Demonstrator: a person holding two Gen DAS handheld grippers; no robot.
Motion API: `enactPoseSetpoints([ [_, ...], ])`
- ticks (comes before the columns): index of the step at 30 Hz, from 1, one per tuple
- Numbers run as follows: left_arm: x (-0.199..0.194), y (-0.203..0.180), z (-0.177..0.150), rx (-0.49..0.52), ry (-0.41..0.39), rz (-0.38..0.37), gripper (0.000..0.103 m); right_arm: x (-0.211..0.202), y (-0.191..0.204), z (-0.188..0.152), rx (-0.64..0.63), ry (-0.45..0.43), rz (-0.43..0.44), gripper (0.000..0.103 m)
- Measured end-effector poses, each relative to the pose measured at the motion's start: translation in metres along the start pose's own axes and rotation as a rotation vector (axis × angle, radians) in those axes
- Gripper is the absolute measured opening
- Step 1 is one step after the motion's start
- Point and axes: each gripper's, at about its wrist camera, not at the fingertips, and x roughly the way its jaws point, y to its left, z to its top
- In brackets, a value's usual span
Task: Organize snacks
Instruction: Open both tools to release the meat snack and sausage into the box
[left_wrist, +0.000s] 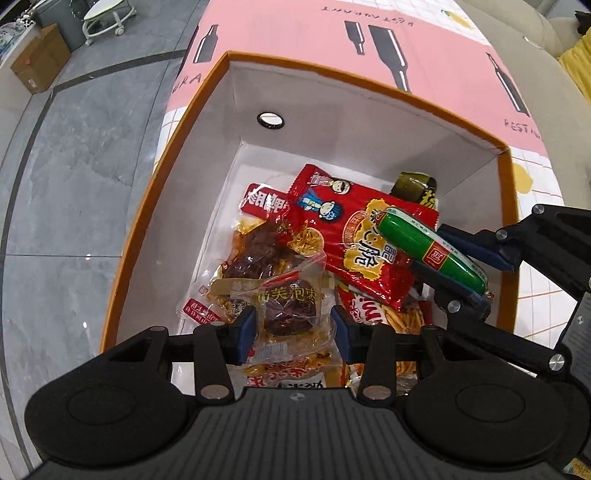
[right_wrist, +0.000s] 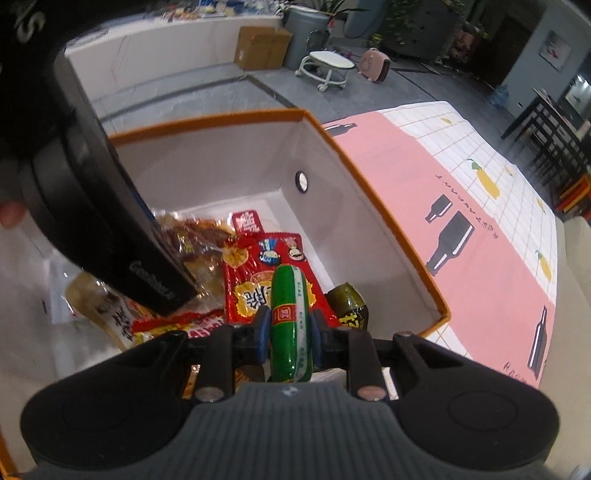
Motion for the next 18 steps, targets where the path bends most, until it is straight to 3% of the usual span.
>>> enactPoseSetpoints([
  [11,0.002,-0.008,-0.002,0.010,0.002,0.041,0.060,0.010,0.006,-0.003,-0.042,0.033,-0.019,0.020],
  [13,0.000,-0.010,-0.002,0.007,0.000,0.044,0.073,0.006,0.006,-0.002,-0.047,0.024,-0.016,0.030],
  [15,-0.004,-0.012,-0.004,0.009,-0.001,0.049,0.077,0.001,0.005,-0.003,-0.045,0.014,-0.020,0.049],
  [18,-0.014,-0.016,-0.006,0.043,-0.014,0.048,0.079,-0.007,0.003,-0.003,-0.034,-0.002,-0.018,0.057],
])
